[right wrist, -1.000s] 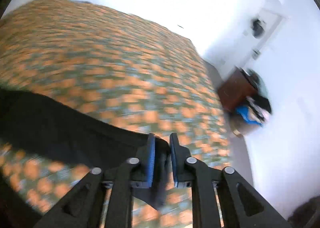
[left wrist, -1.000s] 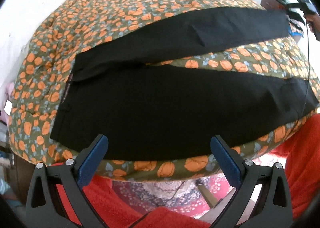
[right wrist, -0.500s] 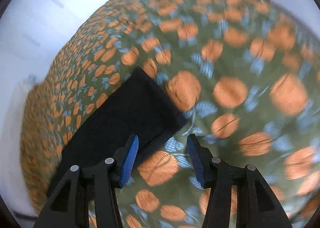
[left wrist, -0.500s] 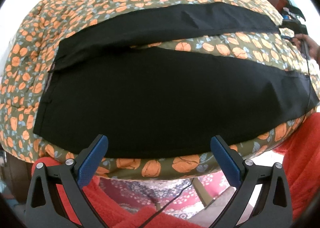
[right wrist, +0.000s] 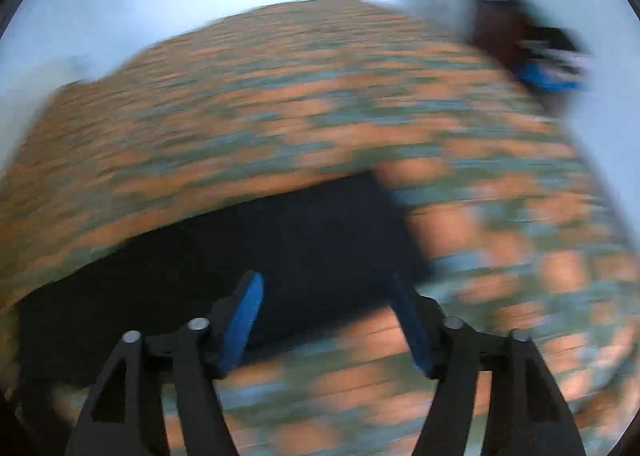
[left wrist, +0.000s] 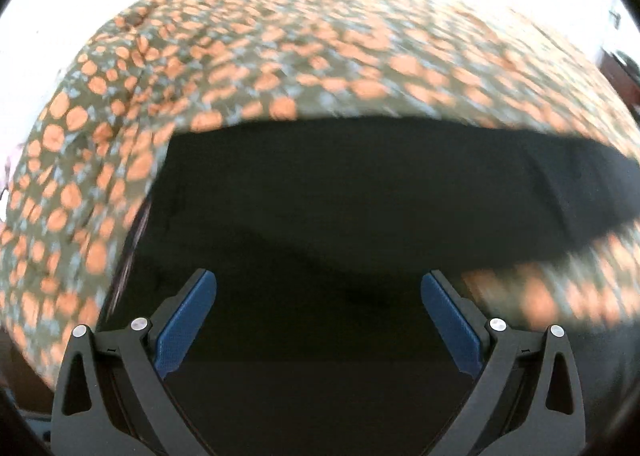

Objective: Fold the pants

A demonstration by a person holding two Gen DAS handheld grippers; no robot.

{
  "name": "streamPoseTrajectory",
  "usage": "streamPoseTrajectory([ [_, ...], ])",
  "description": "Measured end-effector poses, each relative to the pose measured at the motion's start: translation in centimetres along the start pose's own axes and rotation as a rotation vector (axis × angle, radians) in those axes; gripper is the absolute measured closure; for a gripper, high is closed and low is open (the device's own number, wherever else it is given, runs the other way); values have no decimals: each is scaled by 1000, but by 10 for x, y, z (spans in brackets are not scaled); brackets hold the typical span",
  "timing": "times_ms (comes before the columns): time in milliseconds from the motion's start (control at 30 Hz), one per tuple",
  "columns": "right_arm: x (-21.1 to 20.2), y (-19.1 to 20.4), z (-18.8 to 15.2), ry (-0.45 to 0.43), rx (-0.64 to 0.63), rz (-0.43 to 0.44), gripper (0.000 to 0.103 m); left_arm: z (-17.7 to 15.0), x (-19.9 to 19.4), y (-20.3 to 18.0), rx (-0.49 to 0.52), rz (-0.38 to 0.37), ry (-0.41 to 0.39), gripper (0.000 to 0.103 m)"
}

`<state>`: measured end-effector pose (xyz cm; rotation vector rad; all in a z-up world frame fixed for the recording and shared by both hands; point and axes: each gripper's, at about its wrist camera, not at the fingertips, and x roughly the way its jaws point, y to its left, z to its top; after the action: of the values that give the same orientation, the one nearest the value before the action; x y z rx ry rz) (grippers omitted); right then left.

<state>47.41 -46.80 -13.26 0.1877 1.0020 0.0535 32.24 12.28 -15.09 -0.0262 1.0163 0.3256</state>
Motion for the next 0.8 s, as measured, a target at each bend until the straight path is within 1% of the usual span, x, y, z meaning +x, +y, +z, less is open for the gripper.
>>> streamPoseTrajectory([
  [33,0,26,-6,21,-24,76,34,7,17,1,-10,24,-3,1],
  [67,7,69,-15,62,-66,192,34,12,35,4,-25,51,8,1],
  [133,21,138,-35,133,-136,345,34,13,65,12,-51,82,36,0],
  [167,26,161,-43,153,-164,384,34,10,76,19,-63,79,47,0],
  [200,36,194,-54,180,-208,430,34,3,87,28,-70,41,36,0],
  [233,45,216,-61,195,-236,448,34,-2,91,37,-70,-16,1,0],
  [267,58,238,-71,215,-261,454,34,-5,91,43,-78,-55,-11,0],
  [300,68,246,-77,226,-270,440,34,-6,91,50,-97,-82,-12,0],
  [333,80,248,-81,230,-273,405,34,-4,89,52,-97,-77,-2,0],
  [367,94,243,-83,238,-250,344,34,-1,86,53,-81,-54,15,0],
  [400,101,236,-79,237,-209,316,38,2,79,55,-64,-21,18,1],
  [433,98,225,-77,219,-157,305,39,4,72,58,-64,2,-12,1],
  [467,90,221,-76,191,-139,266,38,3,63,64,-67,20,-71,1],
  [500,78,222,-76,163,-148,221,33,1,63,67,-67,30,-102,0],
  [533,65,225,-76,129,-166,200,32,-3,69,69,-67,47,-121,0],
  [567,46,234,-79,84,-180,222,29,-6,82,72,-77,51,-92,0],
  [600,34,243,-83,60,-185,240,23,-9,100,77,-104,14,-34,0],
  [633,24,254,-89,36,-190,256,21,-9,107,80,-122,-11,-17,0],
  [700,3,286,-101,-28,-222,302,13,-6,104,81,-131,-16,-25,0],
  [733,-4,301,-108,-53,-252,315,11,-6,104,80,-127,-10,-24,0],
  [767,-1,331,-116,-83,-296,319,10,-5,105,78,-123,-6,-23,0],
  [800,0,348,-124,-106,-330,318,10,-5,105,78,-123,-6,-22,0],
])
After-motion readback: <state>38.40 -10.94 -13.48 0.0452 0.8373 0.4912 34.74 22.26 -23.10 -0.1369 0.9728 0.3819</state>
